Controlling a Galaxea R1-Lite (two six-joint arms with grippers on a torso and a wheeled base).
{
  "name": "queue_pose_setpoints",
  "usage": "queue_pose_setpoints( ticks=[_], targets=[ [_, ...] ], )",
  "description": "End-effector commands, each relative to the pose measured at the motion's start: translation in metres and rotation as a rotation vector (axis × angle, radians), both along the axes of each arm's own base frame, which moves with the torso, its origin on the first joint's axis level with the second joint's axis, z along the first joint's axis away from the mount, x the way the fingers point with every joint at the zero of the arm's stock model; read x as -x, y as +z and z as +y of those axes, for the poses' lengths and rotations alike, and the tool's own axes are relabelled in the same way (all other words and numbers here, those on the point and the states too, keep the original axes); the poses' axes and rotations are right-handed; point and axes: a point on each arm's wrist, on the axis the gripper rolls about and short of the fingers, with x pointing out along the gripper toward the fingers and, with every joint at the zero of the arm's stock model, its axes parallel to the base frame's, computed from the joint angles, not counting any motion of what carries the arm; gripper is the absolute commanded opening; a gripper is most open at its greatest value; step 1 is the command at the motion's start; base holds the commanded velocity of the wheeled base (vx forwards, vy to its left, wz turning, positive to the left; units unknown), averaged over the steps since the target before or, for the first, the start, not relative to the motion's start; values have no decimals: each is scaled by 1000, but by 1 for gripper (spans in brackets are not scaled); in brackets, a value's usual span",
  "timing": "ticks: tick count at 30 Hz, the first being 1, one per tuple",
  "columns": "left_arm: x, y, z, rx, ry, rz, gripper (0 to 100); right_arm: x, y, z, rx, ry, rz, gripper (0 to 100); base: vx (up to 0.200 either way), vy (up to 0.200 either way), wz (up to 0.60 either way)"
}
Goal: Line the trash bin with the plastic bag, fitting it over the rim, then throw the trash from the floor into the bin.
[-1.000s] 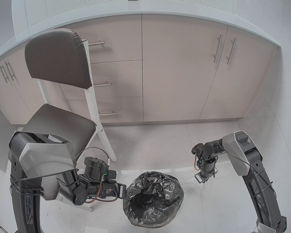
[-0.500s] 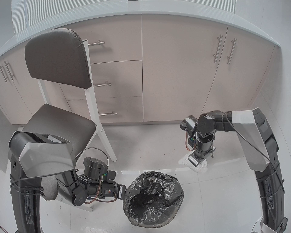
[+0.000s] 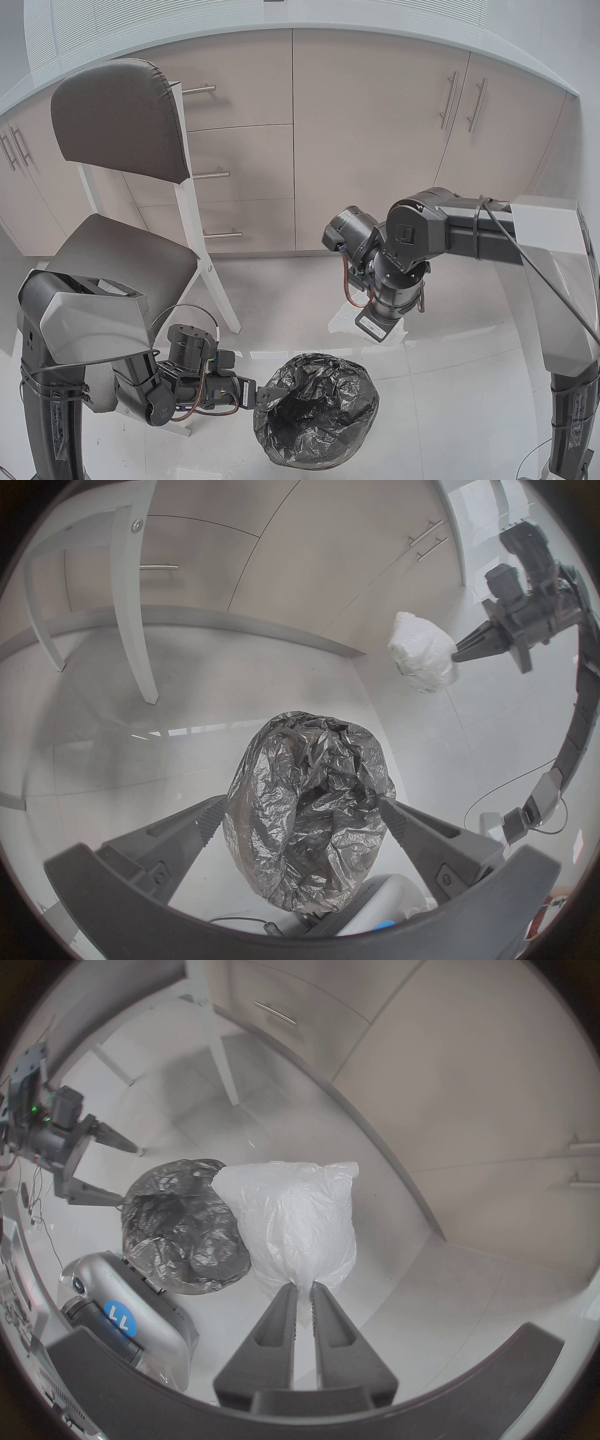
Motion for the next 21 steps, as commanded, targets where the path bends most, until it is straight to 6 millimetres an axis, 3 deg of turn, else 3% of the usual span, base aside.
queue_pose_setpoints(
  ticks=[1,8,21],
  targets=[
    [-2,2,2,15,25,10,100,24,8,24,-2,75,-16,0,0,0,0],
    [-14,3,11,36,73,0,100,42,-18,54,41,156,27,0,0,0,0],
    [-17,1,12,36,78,0,100,63,-66,88,118,244,99,0,0,0,0]
  ],
)
